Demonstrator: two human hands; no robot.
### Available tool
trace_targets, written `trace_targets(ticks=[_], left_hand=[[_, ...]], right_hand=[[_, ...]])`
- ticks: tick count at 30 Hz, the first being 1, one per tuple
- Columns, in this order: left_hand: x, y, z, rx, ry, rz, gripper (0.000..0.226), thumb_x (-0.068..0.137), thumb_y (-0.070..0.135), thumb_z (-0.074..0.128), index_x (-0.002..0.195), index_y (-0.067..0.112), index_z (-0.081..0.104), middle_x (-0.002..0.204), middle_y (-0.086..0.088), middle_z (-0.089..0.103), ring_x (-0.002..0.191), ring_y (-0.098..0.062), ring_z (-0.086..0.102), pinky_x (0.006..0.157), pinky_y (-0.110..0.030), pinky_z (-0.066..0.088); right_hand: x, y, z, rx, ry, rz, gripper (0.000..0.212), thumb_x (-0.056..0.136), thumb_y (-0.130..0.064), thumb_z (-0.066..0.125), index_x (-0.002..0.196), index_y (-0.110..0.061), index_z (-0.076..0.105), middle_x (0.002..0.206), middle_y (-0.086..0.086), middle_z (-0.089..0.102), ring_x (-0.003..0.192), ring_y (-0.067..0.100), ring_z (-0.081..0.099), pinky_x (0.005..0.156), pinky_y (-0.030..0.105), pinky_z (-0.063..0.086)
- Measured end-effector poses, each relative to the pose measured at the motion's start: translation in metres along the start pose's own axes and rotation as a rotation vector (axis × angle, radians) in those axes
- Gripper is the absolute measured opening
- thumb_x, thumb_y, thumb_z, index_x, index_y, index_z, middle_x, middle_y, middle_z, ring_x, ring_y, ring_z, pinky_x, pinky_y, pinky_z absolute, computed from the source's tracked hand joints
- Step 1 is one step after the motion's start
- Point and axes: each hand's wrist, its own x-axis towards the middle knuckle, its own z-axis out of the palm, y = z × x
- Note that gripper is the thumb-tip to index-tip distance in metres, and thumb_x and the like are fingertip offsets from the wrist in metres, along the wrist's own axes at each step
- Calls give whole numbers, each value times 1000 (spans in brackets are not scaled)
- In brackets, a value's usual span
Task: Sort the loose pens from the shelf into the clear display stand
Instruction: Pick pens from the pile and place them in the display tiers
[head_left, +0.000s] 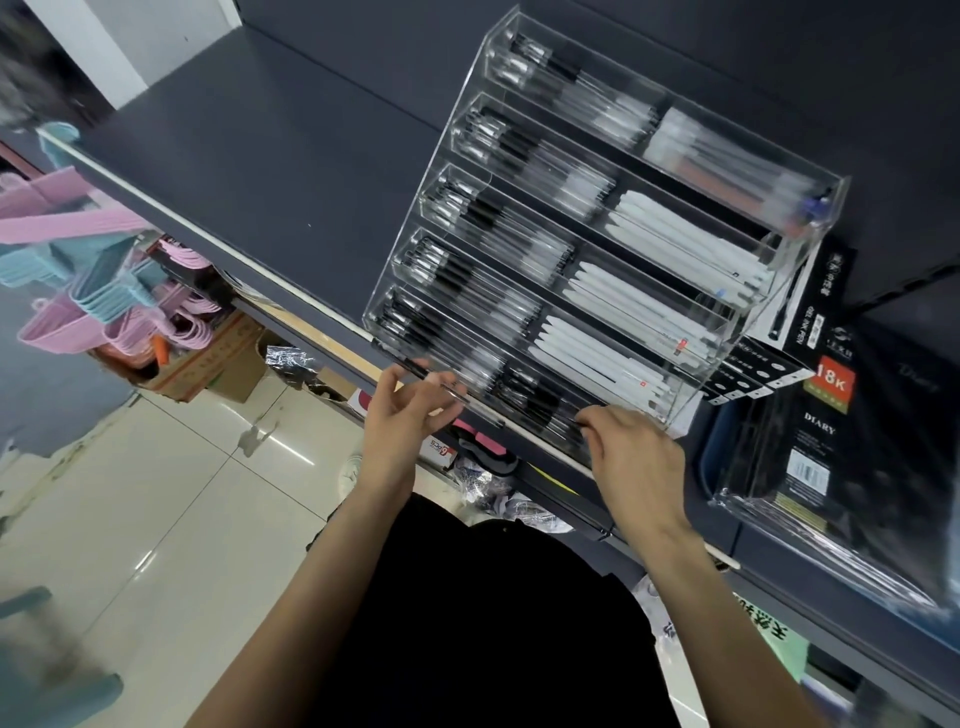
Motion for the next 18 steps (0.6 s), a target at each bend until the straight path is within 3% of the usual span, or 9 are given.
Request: trace_targets(ticks=[7,13,18], left_hand=[[0,4,-3,12,23,42,11,94,9,56,105,9,55,83,0,71,86,-20,70,68,-25,56],[-1,3,3,40,10,40,8,93,9,58,100,9,57,90,-12,61,87,-23,69,70,-24,55],[2,11,9,168,43,84,22,91,16,61,108,1,58,89,-13,65,81,-23,69,64,-21,55]], right_hand=[[-3,-7,-2,-51,-89,47,20,70,-3,78,87,-12,73,78,1,67,66,21,65,43,29,51],[15,-49,-25,413,-91,-112,20,88,-24,64,106,-18,68,100,-5,69,86,10,63,68,21,48],[42,-80,-16,404,-83,-159,13,86,-24,66,98,-20,66,87,-7,69,77,11,63,61,28,52]])
